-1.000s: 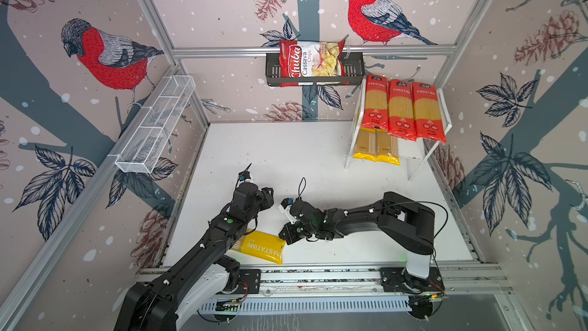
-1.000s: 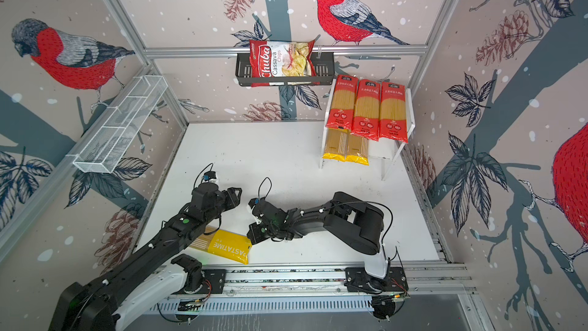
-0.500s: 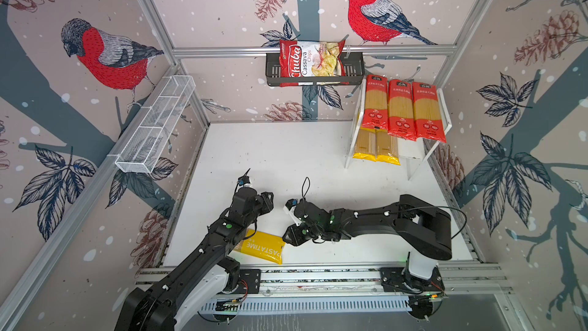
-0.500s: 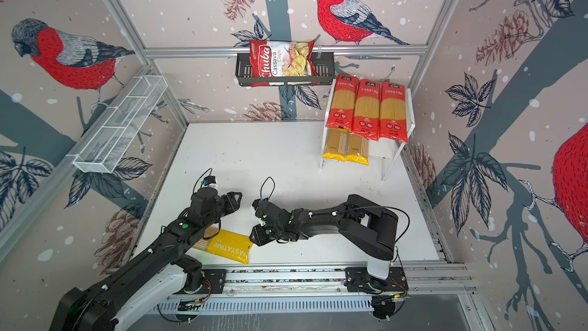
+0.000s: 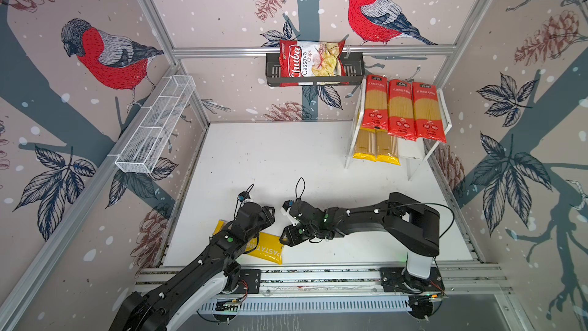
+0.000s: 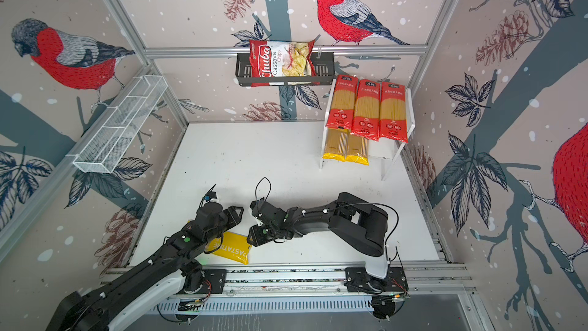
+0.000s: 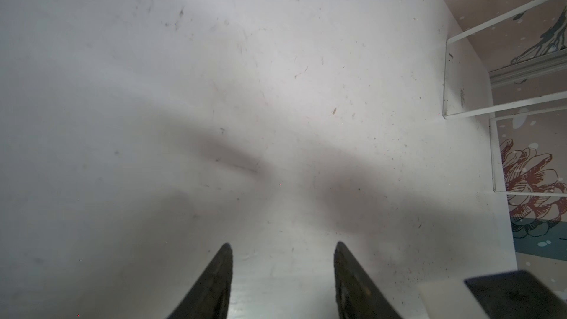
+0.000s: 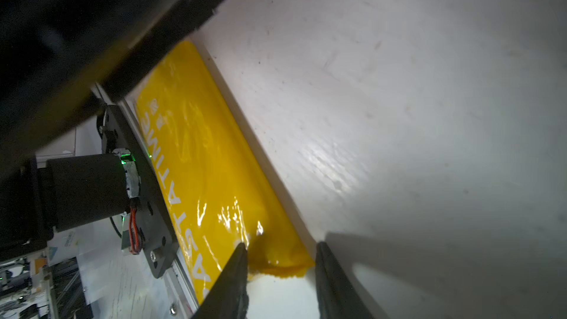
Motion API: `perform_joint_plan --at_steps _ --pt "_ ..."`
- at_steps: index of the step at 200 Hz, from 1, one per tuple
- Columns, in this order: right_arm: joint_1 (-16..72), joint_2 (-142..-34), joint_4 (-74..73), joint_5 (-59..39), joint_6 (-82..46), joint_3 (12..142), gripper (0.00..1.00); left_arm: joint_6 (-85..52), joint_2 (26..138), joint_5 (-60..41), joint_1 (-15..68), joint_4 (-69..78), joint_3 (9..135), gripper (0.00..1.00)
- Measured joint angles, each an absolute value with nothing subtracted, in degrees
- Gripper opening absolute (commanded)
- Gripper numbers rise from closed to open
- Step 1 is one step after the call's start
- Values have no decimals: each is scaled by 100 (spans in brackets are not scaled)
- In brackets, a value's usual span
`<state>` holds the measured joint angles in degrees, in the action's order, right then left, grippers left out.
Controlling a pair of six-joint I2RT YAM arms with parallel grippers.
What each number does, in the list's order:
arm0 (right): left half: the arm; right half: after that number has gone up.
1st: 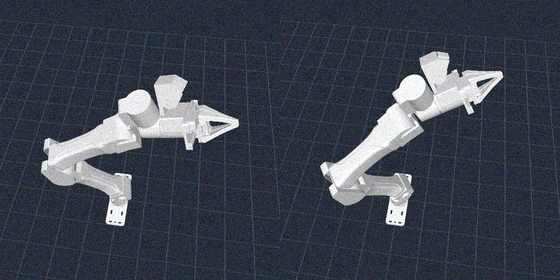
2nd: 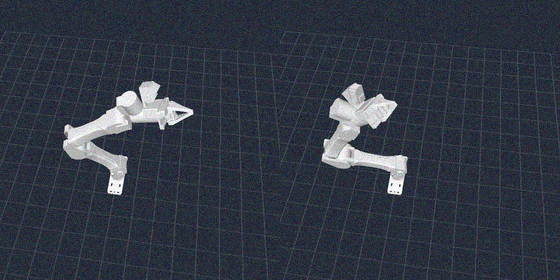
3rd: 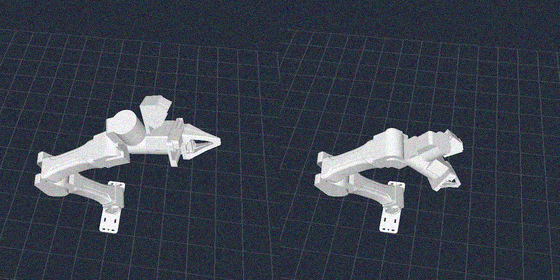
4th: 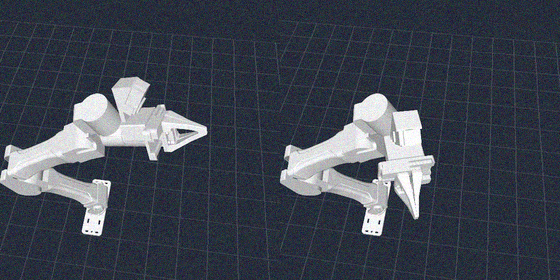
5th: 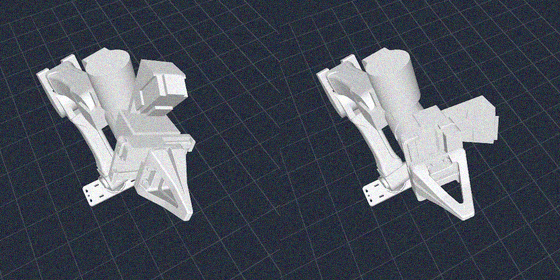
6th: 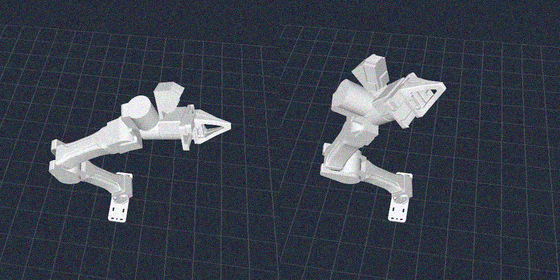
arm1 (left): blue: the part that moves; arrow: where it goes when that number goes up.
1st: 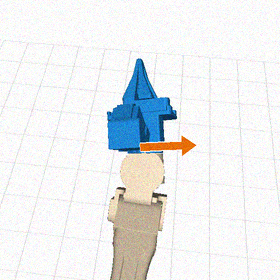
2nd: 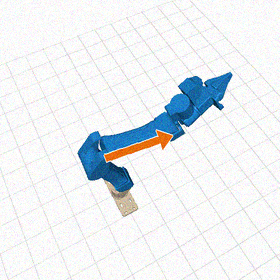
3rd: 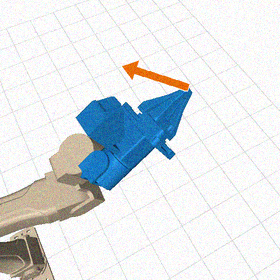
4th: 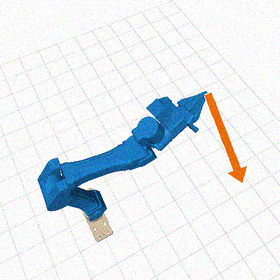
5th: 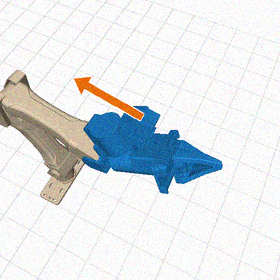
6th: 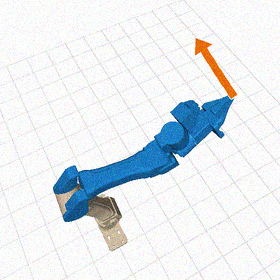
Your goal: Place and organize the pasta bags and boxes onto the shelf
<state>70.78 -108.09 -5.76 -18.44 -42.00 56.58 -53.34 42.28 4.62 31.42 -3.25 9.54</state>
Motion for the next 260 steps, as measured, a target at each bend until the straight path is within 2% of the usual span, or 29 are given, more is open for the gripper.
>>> perform_joint_plan --at_steps 77,118,185,260 --pt "7065 -10967 -554 -1990 -4202 5817 11 -5527 4222 517 3192 -213 915 53" --pt "7002 -10825 -591 -1992 -4219 5695 1 -5483 4202 519 3192 -220 1133 53" --pt "6606 -10350 -690 -1966 -4324 5240 0 -5288 4272 504 3199 -244 1542 53" --pt "5100 -8906 -681 -1468 -4241 3741 0 -5159 4534 360 3284 -215 1621 53"
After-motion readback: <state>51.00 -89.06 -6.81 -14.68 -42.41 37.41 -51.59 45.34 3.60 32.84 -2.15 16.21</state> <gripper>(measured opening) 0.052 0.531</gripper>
